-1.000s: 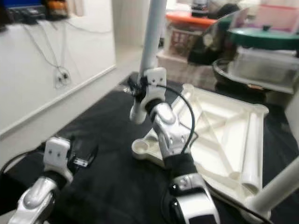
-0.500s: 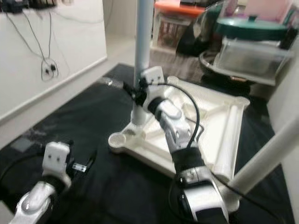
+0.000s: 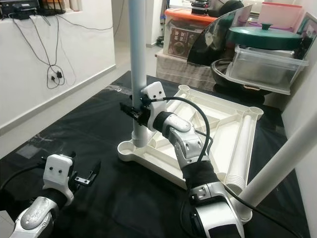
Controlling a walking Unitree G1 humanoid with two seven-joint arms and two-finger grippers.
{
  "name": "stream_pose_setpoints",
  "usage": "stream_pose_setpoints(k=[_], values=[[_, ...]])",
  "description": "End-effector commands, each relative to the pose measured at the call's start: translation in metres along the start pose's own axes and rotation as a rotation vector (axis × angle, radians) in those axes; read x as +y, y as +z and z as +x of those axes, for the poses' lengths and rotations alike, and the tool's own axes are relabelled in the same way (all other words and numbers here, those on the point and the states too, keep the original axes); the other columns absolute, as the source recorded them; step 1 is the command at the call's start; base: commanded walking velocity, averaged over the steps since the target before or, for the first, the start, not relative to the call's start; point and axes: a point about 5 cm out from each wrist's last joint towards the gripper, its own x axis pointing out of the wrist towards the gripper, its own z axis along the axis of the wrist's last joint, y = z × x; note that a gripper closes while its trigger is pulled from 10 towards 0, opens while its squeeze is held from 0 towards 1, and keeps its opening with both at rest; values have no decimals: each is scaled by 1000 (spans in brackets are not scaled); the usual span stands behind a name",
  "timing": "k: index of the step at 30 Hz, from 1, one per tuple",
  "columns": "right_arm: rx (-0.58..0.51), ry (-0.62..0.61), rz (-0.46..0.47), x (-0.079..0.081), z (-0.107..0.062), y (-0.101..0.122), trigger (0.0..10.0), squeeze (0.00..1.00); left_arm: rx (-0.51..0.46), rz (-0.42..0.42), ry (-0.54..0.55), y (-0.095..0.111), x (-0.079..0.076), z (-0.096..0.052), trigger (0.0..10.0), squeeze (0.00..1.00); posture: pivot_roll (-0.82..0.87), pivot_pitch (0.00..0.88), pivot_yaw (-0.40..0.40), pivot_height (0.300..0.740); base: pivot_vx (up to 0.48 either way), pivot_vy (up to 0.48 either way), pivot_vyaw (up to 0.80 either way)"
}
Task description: Building children table
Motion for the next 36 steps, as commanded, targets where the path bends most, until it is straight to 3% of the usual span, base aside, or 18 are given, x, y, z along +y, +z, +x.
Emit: stream_pose_setpoints(k=[1, 10, 19, 28, 36], values=[[9, 25, 0, 5, 3, -2, 10000, 0, 17, 18, 2, -5, 1, -1, 10000, 0, 94, 0, -78, 740, 0, 0, 0], [20, 97, 20, 26, 20, -9, 10000, 0, 27, 27, -9, -7, 0, 0, 10000, 0, 101, 0, -76, 740, 0, 0, 0], [38, 129, 28, 32, 22, -17, 10000, 0, 42, 28, -15, -9, 1, -4, 10000, 0, 112, 0, -83, 740, 0, 0, 0], [76, 86, 3, 28, 22, -30, 10000, 0, 43, 22, -24, -9, -1, -3, 10000, 0, 114, 0, -81, 740, 0, 0, 0], [109, -34, 57, 13, 25, -33, 10000, 0, 43, 24, -32, -9, -2, -3, 10000, 0, 117, 0, -80, 740, 0, 0, 0]])
